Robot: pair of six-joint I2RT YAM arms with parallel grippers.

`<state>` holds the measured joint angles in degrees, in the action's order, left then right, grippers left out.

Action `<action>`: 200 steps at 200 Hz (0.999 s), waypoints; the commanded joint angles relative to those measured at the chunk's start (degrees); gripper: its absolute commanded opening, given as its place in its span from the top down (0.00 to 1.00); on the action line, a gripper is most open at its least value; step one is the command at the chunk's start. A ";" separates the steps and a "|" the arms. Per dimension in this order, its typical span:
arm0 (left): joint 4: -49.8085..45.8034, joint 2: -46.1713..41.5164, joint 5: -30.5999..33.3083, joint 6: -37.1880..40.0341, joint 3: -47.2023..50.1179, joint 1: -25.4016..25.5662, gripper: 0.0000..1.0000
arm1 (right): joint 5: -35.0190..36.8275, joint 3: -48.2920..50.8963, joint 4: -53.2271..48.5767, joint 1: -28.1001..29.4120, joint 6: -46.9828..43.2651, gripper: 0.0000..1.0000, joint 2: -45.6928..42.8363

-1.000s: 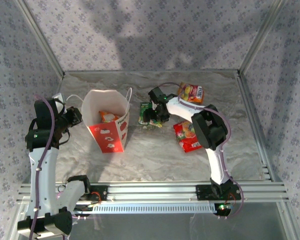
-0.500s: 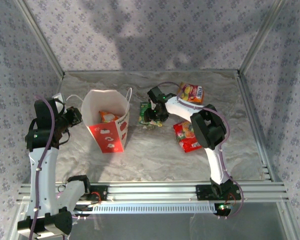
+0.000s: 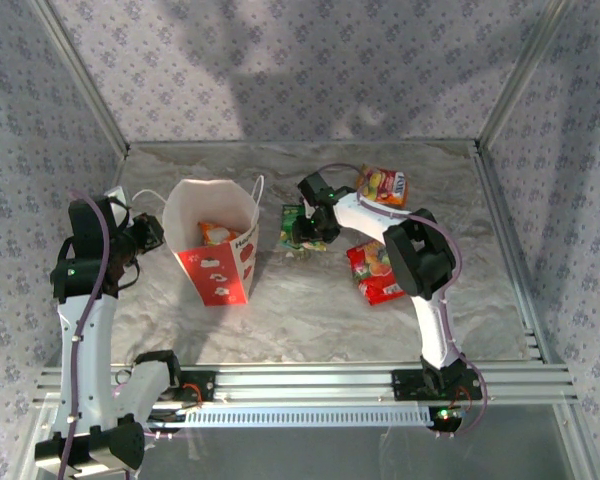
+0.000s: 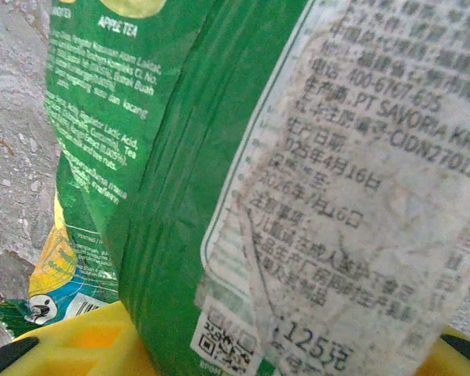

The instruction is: Place the snacks into the paper bag

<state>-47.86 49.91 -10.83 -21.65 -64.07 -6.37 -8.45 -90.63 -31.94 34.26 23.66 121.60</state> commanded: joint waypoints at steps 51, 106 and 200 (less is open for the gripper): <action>-0.14 -0.77 0.65 0.29 -0.83 -0.33 0.86 | 0.02 1.59 -3.63 -1.35 0.80 0.53 -1.83; -0.43 -0.86 0.36 0.10 -0.83 -0.33 0.86 | 0.97 3.13 -2.78 -1.98 0.47 0.63 -5.30; -1.41 -1.44 1.11 0.29 -1.26 -0.33 0.86 | -0.48 3.53 -1.95 -2.66 -2.27 0.66 -12.34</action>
<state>-48.07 49.78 -10.63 -21.65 -64.07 -6.39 -8.78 -86.91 -32.91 32.21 22.92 113.84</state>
